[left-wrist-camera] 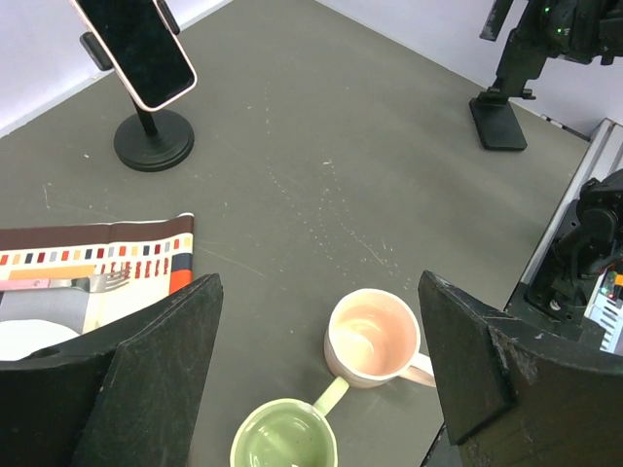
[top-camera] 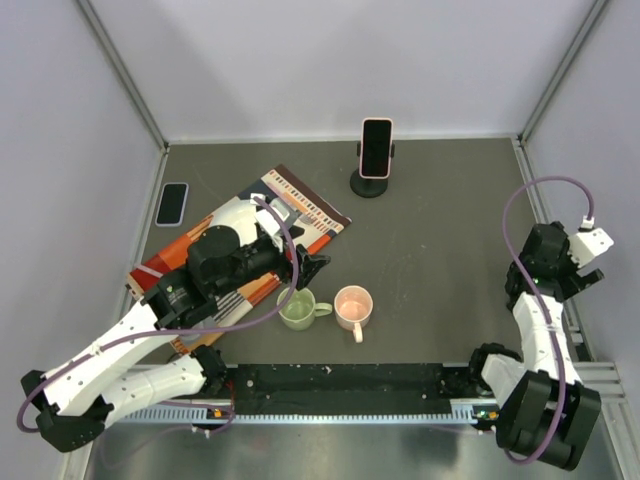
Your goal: Place the phone on the phone stand
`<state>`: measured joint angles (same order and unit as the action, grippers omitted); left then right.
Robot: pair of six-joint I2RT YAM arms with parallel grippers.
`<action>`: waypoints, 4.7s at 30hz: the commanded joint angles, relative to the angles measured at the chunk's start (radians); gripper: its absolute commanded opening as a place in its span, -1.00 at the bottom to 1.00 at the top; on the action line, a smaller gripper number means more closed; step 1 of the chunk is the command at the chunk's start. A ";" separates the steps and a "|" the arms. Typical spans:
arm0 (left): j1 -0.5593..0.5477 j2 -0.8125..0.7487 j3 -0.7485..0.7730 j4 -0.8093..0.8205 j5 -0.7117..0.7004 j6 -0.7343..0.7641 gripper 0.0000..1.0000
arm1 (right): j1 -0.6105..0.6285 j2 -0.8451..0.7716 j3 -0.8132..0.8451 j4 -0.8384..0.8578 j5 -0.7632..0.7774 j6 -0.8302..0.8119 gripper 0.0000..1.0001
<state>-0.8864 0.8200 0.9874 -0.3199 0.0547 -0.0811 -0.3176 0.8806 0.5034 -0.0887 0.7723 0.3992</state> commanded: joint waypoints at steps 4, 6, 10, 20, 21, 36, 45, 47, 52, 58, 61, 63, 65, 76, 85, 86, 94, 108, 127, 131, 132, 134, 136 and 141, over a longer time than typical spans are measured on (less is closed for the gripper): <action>-0.003 -0.033 0.007 0.016 -0.023 0.020 0.74 | -0.032 0.077 -0.022 0.119 -0.045 -0.016 0.98; -0.003 -0.038 0.005 0.016 -0.026 0.020 0.74 | -0.032 0.084 -0.029 0.129 -0.038 -0.029 0.98; -0.003 -0.039 0.005 0.016 -0.026 0.021 0.74 | -0.035 0.064 -0.037 0.122 -0.019 -0.030 0.98; -0.003 -0.022 0.008 0.018 -0.013 0.018 0.74 | -0.043 0.011 -0.037 0.090 0.004 -0.092 0.98; -0.003 -0.021 0.010 0.018 -0.013 0.018 0.74 | -0.044 0.011 -0.034 0.090 0.004 -0.102 0.98; -0.003 -0.015 0.007 0.012 -0.012 0.020 0.74 | -0.092 0.101 -0.045 0.187 -0.149 -0.189 0.90; -0.003 -0.030 0.002 0.012 -0.019 0.021 0.74 | -0.092 0.043 -0.060 0.172 -0.244 -0.192 -0.36; -0.003 -0.032 -0.003 0.015 -0.022 0.021 0.74 | -0.092 0.035 -0.051 0.165 -0.271 -0.194 -0.51; -0.003 -0.038 -0.012 0.024 -0.029 0.017 0.74 | -0.089 0.041 -0.008 0.138 -0.367 -0.165 -1.00; -0.002 -0.030 -0.010 0.025 -0.044 0.011 0.73 | -0.060 0.070 0.030 0.129 -0.378 -0.089 -1.00; -0.003 -0.018 -0.009 0.027 -0.047 0.009 0.73 | 0.001 0.089 0.032 0.148 -0.272 0.025 -1.00; -0.003 -0.013 -0.007 0.031 -0.047 0.006 0.73 | 0.084 0.136 0.069 0.141 -0.147 0.131 -1.00; -0.002 -0.002 -0.001 0.035 -0.046 -0.003 0.73 | 0.177 0.248 0.168 0.061 -0.061 0.199 -1.00; -0.003 -0.034 -0.018 0.039 -0.144 -0.077 0.72 | 0.558 0.757 0.699 -0.384 0.295 0.658 -1.00; -0.002 -0.055 -0.029 0.008 -0.197 -0.101 0.73 | 0.667 0.845 0.738 -0.408 0.248 0.604 -0.46; -0.002 -0.053 -0.027 0.013 -0.197 -0.100 0.73 | 0.670 0.844 0.735 -0.376 0.210 0.490 -0.35; -0.003 -0.021 -0.024 0.045 -0.196 -0.095 0.73 | 0.672 0.701 0.595 -0.060 -0.512 -0.080 0.78; -0.003 -0.007 -0.029 0.065 -0.154 -0.086 0.72 | 0.488 0.502 0.463 0.029 -1.011 -0.278 0.93; -0.003 -0.073 -0.067 0.036 -0.179 -0.071 0.73 | 0.640 0.541 0.457 -0.065 -0.615 0.073 0.92; -0.003 -0.073 -0.067 0.033 -0.184 -0.068 0.73 | 0.653 0.558 0.457 -0.039 -0.631 0.113 0.87; -0.003 -0.071 -0.066 0.035 -0.182 -0.068 0.73 | 0.652 0.560 0.455 -0.028 -0.625 0.121 0.87; -0.002 -0.067 -0.059 0.035 -0.176 -0.068 0.73 | 0.652 0.564 0.464 -0.028 -0.616 0.121 0.87; -0.003 -0.068 -0.058 0.036 -0.179 -0.063 0.73 | 0.652 0.569 0.471 -0.026 -0.564 0.104 0.88; -0.003 -0.074 -0.056 0.035 -0.177 -0.066 0.73 | 0.605 0.607 0.457 0.140 -0.553 0.018 0.91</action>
<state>-0.8864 0.7551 0.9264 -0.3164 -0.1184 -0.1574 0.3191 1.4574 0.9485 -0.1249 0.1978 0.4797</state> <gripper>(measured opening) 0.865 0.954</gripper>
